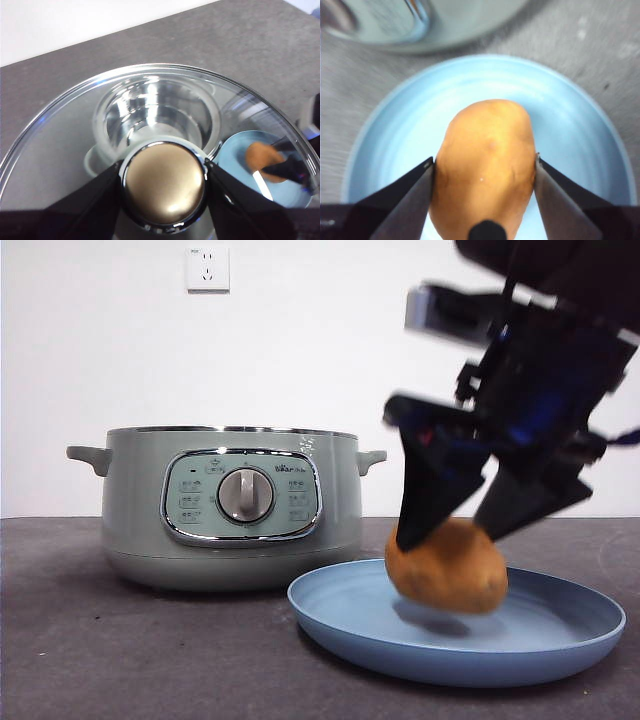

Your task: Take the potato out from the steamer,put the potato on the plate,close the lid

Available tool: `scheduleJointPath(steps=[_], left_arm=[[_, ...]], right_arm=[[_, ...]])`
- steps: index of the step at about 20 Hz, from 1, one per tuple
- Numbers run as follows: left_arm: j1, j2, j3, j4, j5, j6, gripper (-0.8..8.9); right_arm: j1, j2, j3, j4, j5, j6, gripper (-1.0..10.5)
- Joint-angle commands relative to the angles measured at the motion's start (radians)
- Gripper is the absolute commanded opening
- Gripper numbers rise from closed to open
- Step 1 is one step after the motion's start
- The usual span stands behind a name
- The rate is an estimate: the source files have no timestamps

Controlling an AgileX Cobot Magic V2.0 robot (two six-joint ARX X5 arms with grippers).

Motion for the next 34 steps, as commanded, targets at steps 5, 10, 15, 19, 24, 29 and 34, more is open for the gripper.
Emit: scheduleJointPath(steps=[5, 10, 15, 19, 24, 29, 34], left_arm=[[0.000, 0.069, 0.005, 0.122, 0.022, 0.021, -0.09], [-0.002, 0.169, 0.005, 0.218, 0.050, 0.024, -0.09], [-0.036, 0.314, 0.005, 0.342, 0.064, 0.033, -0.09], [-0.077, 0.435, 0.005, 0.423, 0.058, 0.051, -0.09], [-0.105, 0.553, 0.005, 0.516, 0.010, 0.077, -0.09], [-0.105, 0.645, 0.005, 0.586, -0.013, 0.077, -0.09], [-0.106, 0.697, 0.005, 0.603, -0.015, 0.077, -0.09]], right_arm=[[-0.001, 0.056, -0.012, 0.005, 0.001, 0.006, 1.1], [-0.001, 0.055, -0.010, 0.005, 0.006, 0.014, 6.3], [-0.001, -0.019, 0.013, -0.031, 0.009, 0.013, 6.3], [-0.001, -0.191, 0.037, -0.110, 0.016, 0.013, 6.3], [-0.001, -0.469, 0.044, -0.241, 0.088, 0.013, 6.3], [-0.001, -0.693, 0.044, -0.338, 0.148, 0.013, 6.3], [-0.001, -0.784, 0.045, -0.370, 0.216, 0.012, 6.3]])
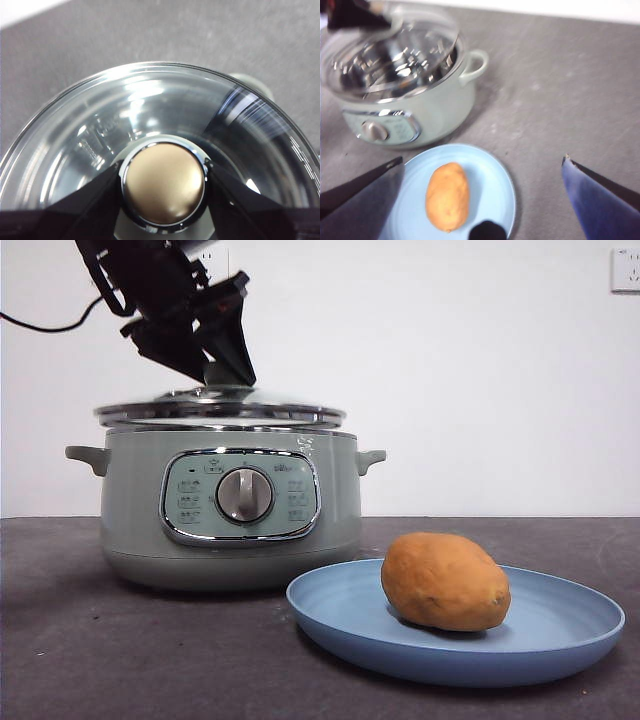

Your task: Take the potato out from the steamer,put the potato on the plate,close the lid

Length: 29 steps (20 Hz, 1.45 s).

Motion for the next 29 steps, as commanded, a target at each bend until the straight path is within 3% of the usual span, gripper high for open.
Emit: scheduleJointPath(steps=[1, 24, 25, 26, 28, 29], left_arm=[[-0.004, -0.002, 0.006, 0.057, 0.010, 0.012, -0.09], [-0.029, 0.056, 0.006, 0.036, -0.016, 0.010, -0.06], [-0.030, 0.056, 0.006, 0.033, -0.014, 0.007, 0.19], [-0.030, 0.056, 0.006, 0.027, -0.014, 0.006, 1.18], [-0.034, 0.056, 0.006, 0.021, -0.015, 0.004, 4.81], [-0.034, 0.055, 0.006, 0.018, -0.015, 0.005, 5.77]], right_arm=[[-0.001, -0.007, 0.005, -0.006, 0.005, 0.005, 6.3], [0.000, 0.002, 0.005, -0.016, -0.002, 0.005, 6.3], [0.000, 0.002, 0.005, -0.016, -0.002, 0.005, 6.3], [0.000, 0.002, 0.005, -0.016, -0.002, 0.005, 6.3], [0.000, 0.002, 0.005, -0.016, -0.002, 0.005, 6.3], [0.000, 0.002, 0.005, -0.016, -0.002, 0.005, 6.3]])
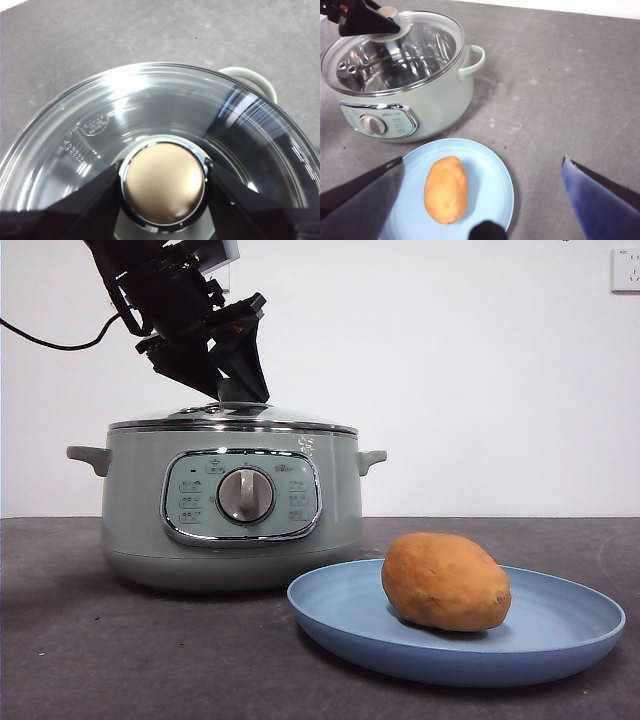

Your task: Take the potato out from the steamer,put the potato on the plate,close the lid

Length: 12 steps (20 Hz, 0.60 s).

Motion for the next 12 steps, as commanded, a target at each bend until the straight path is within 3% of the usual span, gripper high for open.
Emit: scheduleJointPath(steps=[1, 10, 12], left_arm=[[-0.006, 0.009, 0.004, -0.012, 0.003, 0.008, 5.74], [-0.006, -0.173, 0.004, -0.109, 0.002, 0.004, 5.74], [-0.006, -0.249, 0.004, -0.209, 0.006, 0.004, 5.65]], right_arm=[[0.000, -0.002, 0.004, 0.005, -0.002, 0.005, 6.3], [0.000, 0.000, 0.004, 0.005, -0.032, 0.006, 6.3], [0.000, 0.000, 0.004, 0.005, -0.098, 0.011, 6.3]])
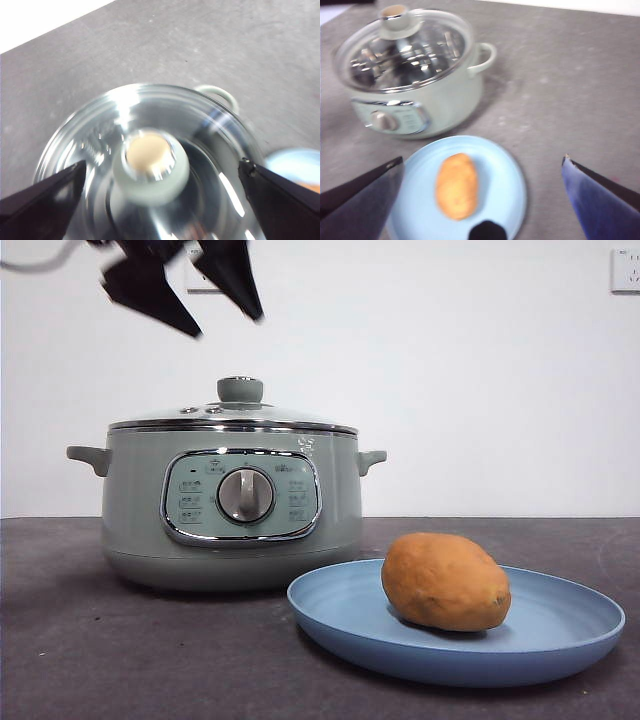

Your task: Take the potato out from the steamer,put the potato on the plate,close the lid

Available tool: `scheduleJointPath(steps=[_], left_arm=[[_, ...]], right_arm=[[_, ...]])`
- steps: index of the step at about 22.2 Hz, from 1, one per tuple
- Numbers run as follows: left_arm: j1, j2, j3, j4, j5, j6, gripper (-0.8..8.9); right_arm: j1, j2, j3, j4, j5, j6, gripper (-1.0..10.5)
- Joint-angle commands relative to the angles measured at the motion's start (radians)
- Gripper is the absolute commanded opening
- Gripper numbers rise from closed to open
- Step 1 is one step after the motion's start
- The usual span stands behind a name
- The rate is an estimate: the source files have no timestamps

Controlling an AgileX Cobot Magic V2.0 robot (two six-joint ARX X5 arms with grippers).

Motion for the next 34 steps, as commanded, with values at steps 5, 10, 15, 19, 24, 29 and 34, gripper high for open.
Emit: scheduleJointPath(steps=[5, 10, 15, 19, 24, 29, 34], left_arm=[[-0.003, -0.227, 0.002, -0.373, 0.094, 0.002, 5.61], [-0.003, -0.352, 0.002, -0.578, 0.120, -0.016, 0.70], [-0.003, -0.384, 0.002, -0.609, 0.169, -0.016, -0.09], [-0.003, -0.384, 0.002, -0.605, 0.167, -0.016, -0.08], [-0.003, -0.384, 0.002, -0.607, 0.161, -0.016, -0.03], [-0.003, -0.384, 0.002, -0.606, 0.161, -0.016, -0.03], [-0.003, -0.384, 0.002, -0.606, 0.161, -0.016, -0.03]], right_arm=[[0.000, 0.000, 0.004, -0.041, -0.199, 0.036, 6.2], [0.000, 0.006, 0.004, -0.085, -0.373, 0.051, 3.1], [0.000, 0.006, 0.004, -0.085, -0.432, 0.050, -0.1], [0.000, 0.006, 0.004, -0.084, -0.428, 0.050, 0.0], [0.000, 0.006, 0.004, -0.085, -0.429, 0.050, 0.0], [0.000, 0.006, 0.004, -0.085, -0.429, 0.050, 0.0], [0.000, 0.006, 0.004, -0.085, -0.429, 0.050, 0.0]])
